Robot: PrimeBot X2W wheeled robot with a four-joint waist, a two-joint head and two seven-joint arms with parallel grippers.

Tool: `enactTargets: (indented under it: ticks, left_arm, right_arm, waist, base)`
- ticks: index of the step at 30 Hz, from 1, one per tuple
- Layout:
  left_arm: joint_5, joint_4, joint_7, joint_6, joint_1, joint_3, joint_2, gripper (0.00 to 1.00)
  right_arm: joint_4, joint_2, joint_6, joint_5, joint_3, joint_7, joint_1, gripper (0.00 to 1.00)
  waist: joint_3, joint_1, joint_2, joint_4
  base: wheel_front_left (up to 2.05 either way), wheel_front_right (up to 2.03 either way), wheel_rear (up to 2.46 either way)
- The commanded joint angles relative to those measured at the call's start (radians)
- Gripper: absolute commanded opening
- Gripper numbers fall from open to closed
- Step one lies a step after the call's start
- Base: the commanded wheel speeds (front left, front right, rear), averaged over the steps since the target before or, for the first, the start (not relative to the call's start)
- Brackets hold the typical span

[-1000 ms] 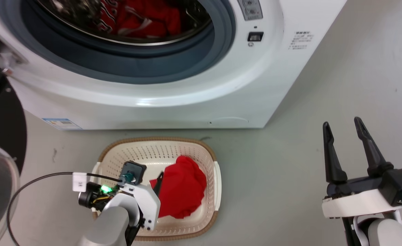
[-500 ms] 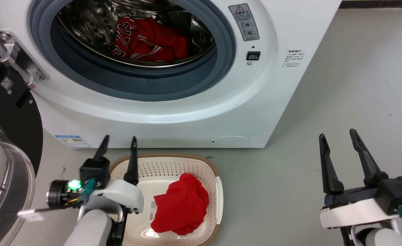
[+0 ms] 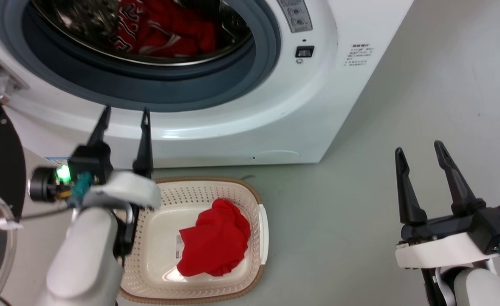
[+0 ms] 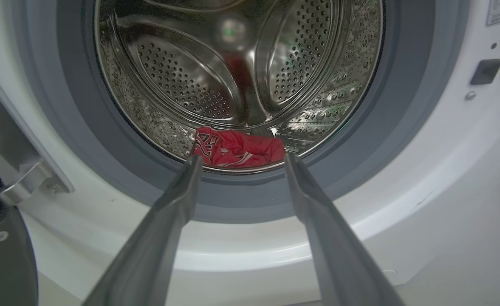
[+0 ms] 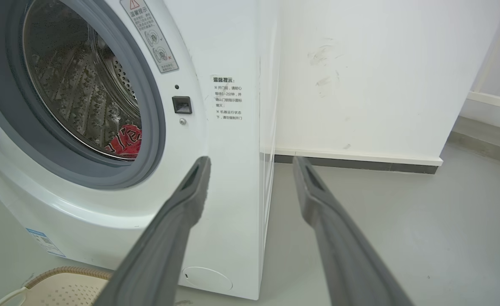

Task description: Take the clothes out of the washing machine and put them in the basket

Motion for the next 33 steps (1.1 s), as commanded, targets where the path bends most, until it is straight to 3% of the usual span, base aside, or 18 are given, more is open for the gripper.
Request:
enactTargets:
  ticks: [1,19,33]
  left_arm:
    - [0.004,0.025,-0.003,-0.011,-0.048,-0.002,0.005,1.00]
    - [0.050,0.410,0.209,-0.135,-0.695,-0.049,0.094,1.00]
    - [0.061,0.657,0.459,-0.219,-1.108,-0.100,0.171,1.00]
  right_arm:
    - [-0.006,0.001,-0.001,0.002,0.002,-0.002,-0.020,1.00]
    - [-0.054,0.002,-0.001,0.061,-0.013,-0.002,-0.165,1.00]
    - [-0.092,0.002,-0.001,0.117,-0.020,-0.002,-0.229,1.00]
  waist:
    - [0.034,0.0000,0.0000,-0.020]
    - [0.339,0.0000,0.0000,-0.134]
    - [0.494,0.0000,0.0000,-0.189]
  base:
    - [0.00,0.00,0.00]
    - [0.00,0.00,0.00]
    - [0.00,0.00,0.00]
